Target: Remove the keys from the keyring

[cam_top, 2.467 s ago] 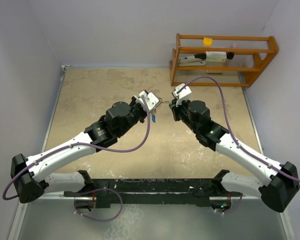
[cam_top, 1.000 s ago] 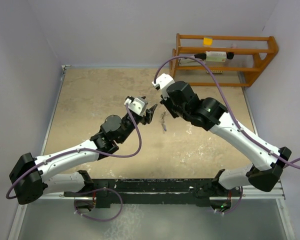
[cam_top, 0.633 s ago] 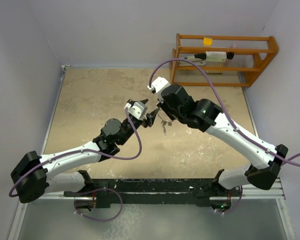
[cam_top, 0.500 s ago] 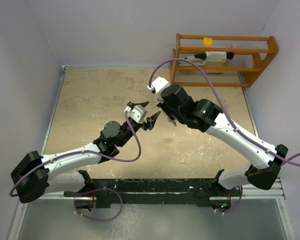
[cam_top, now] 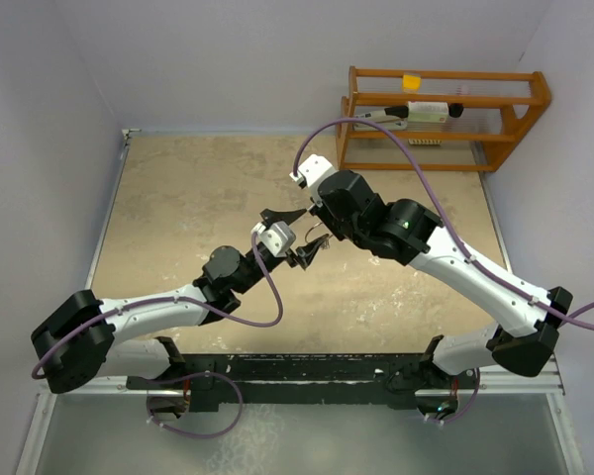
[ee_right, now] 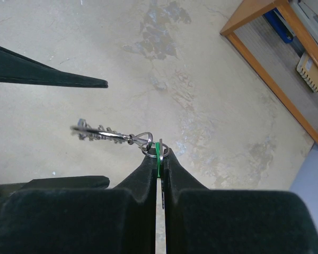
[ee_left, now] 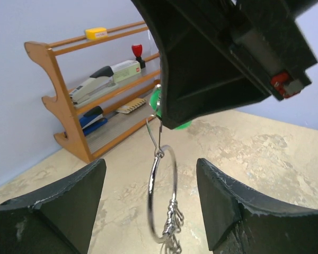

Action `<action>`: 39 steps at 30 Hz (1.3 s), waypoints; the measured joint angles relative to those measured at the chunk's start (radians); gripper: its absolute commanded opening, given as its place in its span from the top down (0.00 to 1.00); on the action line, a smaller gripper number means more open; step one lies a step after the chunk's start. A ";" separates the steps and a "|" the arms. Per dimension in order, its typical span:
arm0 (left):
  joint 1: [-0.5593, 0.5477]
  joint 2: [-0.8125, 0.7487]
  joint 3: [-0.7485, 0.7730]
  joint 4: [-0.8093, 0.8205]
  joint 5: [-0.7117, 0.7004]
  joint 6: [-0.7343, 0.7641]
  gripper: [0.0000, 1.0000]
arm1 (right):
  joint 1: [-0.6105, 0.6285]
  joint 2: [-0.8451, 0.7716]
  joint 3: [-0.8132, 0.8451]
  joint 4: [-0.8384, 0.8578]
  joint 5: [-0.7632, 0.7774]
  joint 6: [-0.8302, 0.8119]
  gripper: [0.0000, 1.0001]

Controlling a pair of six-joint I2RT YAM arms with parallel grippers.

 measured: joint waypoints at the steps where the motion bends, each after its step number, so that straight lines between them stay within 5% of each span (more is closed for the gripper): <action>1: 0.000 0.010 0.000 0.004 0.011 0.002 0.34 | 0.003 -0.004 0.000 0.000 0.000 0.000 1.00; 9: 0.000 0.058 0.005 0.055 0.054 0.017 0.46 | 0.019 -0.025 0.000 0.000 0.000 0.000 1.00; 39: 0.021 0.128 0.018 0.188 0.085 0.015 0.59 | 0.047 -0.026 -0.012 0.000 0.001 0.003 1.00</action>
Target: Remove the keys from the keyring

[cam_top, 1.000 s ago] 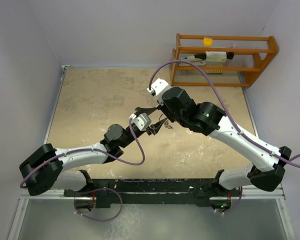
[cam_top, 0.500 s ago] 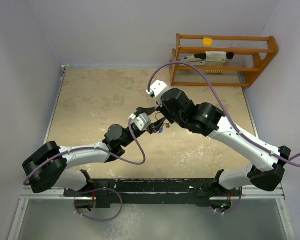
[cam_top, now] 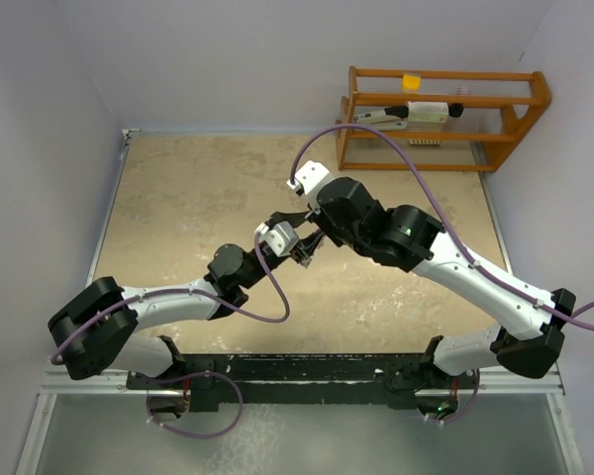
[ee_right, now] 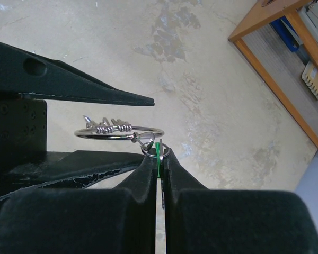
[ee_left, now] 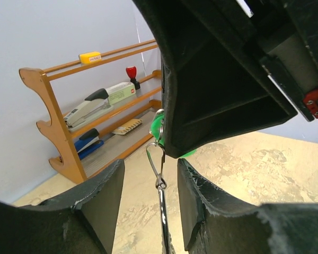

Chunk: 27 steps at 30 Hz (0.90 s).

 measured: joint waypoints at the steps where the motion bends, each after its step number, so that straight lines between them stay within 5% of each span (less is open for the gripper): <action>1: 0.002 0.001 0.000 0.002 0.003 0.000 0.59 | 0.002 0.000 0.000 0.000 0.000 0.000 1.00; 27: 0.027 0.038 0.000 0.049 0.066 -0.045 0.73 | 0.020 0.000 0.000 -0.001 0.022 0.000 1.00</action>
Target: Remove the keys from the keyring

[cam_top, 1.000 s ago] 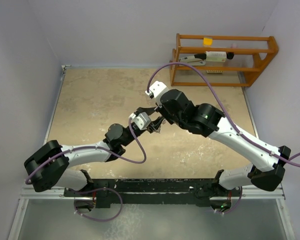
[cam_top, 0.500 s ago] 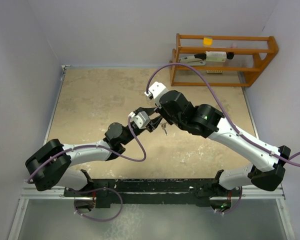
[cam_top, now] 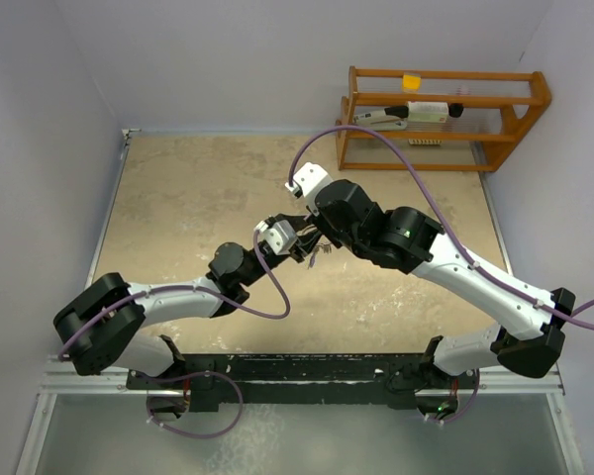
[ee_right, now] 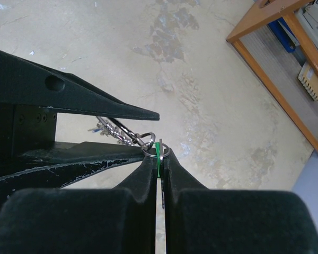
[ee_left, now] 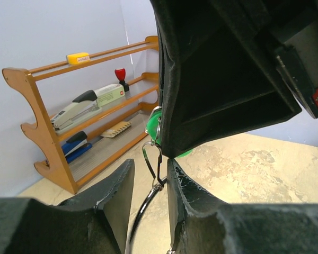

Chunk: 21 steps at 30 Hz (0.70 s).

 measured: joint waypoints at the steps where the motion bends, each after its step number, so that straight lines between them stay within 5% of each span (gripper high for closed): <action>1: 0.000 0.001 0.000 0.000 0.003 -0.002 0.74 | 0.000 0.000 0.000 0.000 0.000 0.000 1.00; 21: 0.014 0.013 0.005 0.009 0.049 -0.031 0.98 | 0.005 0.000 0.000 0.001 0.004 0.000 1.00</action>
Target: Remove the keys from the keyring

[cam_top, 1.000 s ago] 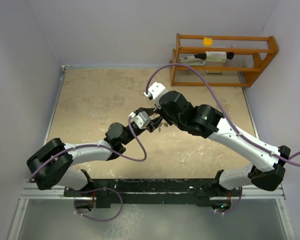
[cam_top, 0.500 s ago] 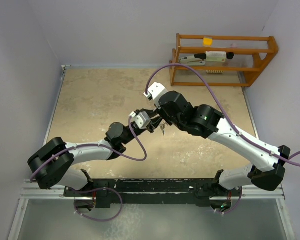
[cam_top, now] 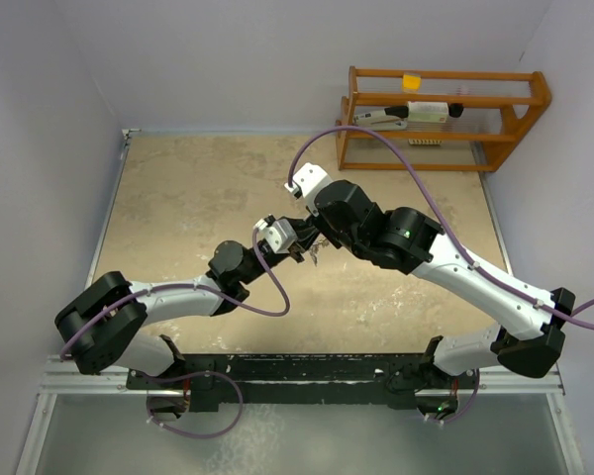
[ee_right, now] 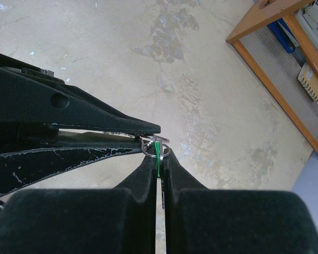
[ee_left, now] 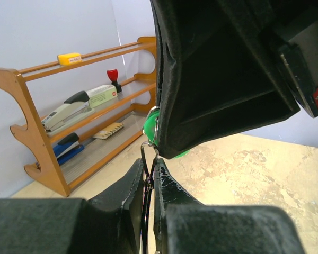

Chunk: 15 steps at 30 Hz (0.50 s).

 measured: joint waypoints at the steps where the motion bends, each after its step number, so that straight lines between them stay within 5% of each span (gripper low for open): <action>1: 0.000 0.000 0.000 0.000 0.002 -0.001 1.00 | 0.000 0.000 0.000 0.000 0.000 0.000 1.00; 15: 0.007 0.000 0.018 -0.027 -0.011 -0.001 1.00 | 0.002 0.000 0.000 0.000 0.021 0.000 1.00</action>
